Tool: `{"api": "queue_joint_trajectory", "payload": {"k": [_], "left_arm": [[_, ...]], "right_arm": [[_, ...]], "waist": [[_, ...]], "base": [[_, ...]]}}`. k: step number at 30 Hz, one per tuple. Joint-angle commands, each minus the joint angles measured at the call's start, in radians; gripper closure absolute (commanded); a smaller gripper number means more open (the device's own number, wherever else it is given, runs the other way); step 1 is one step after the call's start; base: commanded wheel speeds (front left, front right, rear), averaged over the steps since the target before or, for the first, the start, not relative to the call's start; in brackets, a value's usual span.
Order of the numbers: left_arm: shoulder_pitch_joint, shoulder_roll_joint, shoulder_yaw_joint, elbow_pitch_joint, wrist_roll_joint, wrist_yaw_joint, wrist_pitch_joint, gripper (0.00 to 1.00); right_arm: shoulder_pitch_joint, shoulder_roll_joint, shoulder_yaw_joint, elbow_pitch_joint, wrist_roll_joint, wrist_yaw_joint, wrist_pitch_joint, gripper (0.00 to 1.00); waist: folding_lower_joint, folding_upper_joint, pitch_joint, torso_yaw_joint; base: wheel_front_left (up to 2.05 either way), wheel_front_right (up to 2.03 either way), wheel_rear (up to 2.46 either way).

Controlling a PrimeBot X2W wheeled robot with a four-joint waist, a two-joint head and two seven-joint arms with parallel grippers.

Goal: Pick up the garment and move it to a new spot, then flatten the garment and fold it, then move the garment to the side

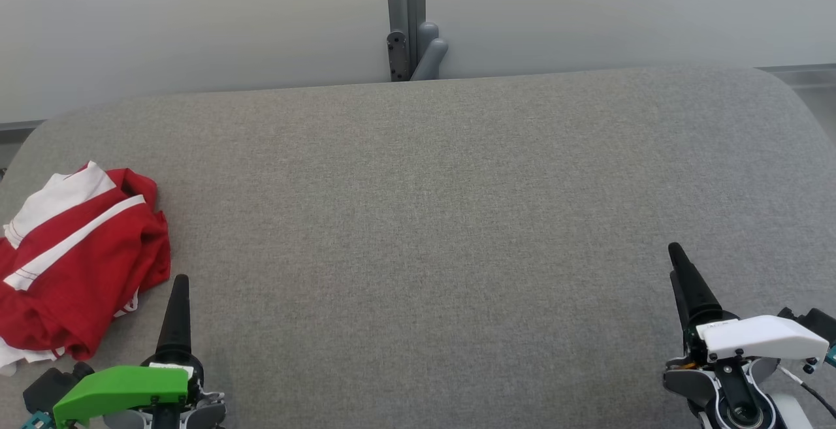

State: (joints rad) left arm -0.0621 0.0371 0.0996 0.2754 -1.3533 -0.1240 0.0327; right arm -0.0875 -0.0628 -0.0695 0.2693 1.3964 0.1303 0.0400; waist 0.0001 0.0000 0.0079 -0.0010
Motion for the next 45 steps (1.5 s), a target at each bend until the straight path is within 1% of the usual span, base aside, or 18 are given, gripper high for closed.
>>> {"api": "queue_joint_trajectory", "payload": {"k": [1,8,11,17,24,28,45], "left_arm": [[-0.015,0.007,-0.001,-0.017,0.064,-0.003,-0.012,0.0],[-0.016,0.008,-0.018,-0.014,0.239,0.003,-0.041,0.0],[-0.014,0.012,-0.029,-0.011,0.311,0.014,-0.053,0.0],[-0.016,0.021,-0.043,-0.004,0.427,0.05,-0.076,0.0],[-0.019,0.034,-0.065,0.004,0.533,0.076,-0.1,0.0],[-0.014,0.034,-0.072,0.008,0.565,0.083,-0.11,0.0],[0.007,0.044,-0.106,0.028,0.784,0.107,-0.165,0.0]], "right_arm": [[-0.024,-0.012,0.008,-0.019,-0.058,0.0,-0.014,0.0],[-0.032,-0.016,0.033,-0.019,-0.216,0.0,-0.044,0.0],[-0.033,-0.018,0.04,-0.018,-0.278,0.0,-0.056,0.0],[-0.037,-0.022,0.057,-0.018,-0.379,0.0,-0.079,0.0],[-0.04,-0.028,0.072,-0.02,-0.484,0.0,-0.104,0.0],[-0.041,-0.029,0.081,-0.018,-0.519,0.0,-0.115,0.0],[-0.046,-0.041,0.127,0.024,-0.728,0.0,-0.17,0.0]], "waist": [[0.0,0.0,0.0,0.0],[0.0,0.0,0.002,-0.001],[0.0,0.0,0.004,-0.001],[0.0,0.0,0.006,-0.003],[0.0,0.0,0.008,-0.005],[0.0,0.0,0.008,-0.008],[0.0,0.0,0.008,-0.018]], "base": [[0.0,0.0,0.0],[0.0,0.0,0.0],[0.0,0.0,0.0],[0.0,0.0,0.0],[0.0,0.0,0.0],[0.0,0.0,0.0],[0.0,0.0,0.0]]}}
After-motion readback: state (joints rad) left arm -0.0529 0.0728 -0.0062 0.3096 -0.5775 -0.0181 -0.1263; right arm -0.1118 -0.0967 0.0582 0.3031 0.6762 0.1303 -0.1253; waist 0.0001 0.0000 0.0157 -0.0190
